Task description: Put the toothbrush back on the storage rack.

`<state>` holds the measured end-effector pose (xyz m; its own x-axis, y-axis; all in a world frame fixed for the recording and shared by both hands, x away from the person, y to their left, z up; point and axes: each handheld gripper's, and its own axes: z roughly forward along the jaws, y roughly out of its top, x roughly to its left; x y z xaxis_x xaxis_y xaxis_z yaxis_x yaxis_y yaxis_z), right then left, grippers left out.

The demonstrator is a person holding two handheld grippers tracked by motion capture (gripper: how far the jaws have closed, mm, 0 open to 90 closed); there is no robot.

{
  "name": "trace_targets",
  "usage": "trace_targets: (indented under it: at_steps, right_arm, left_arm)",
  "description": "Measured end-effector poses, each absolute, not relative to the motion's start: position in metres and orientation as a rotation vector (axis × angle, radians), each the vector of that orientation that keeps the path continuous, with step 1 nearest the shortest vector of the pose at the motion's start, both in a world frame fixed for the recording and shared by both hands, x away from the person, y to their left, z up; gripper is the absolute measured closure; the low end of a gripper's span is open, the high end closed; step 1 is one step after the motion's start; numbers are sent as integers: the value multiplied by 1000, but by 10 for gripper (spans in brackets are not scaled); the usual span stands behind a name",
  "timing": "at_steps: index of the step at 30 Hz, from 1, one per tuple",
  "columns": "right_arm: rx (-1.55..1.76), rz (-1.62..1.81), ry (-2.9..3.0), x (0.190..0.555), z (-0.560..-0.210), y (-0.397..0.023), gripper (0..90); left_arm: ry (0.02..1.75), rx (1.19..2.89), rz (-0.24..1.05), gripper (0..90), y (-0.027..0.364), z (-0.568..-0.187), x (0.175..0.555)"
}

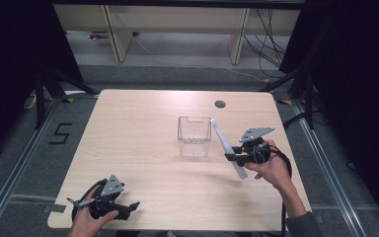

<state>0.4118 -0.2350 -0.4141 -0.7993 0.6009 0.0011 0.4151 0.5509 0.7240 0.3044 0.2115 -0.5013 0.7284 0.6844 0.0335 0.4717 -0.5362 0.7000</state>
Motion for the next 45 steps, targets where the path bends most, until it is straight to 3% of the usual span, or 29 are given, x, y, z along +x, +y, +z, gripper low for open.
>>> trace_targets:
  at_steps: [45]
  right_arm:
    - [855,1388,2340,453,-353,-201,671]
  left_arm:
    - [874,2229,384,149,210,-503,305]
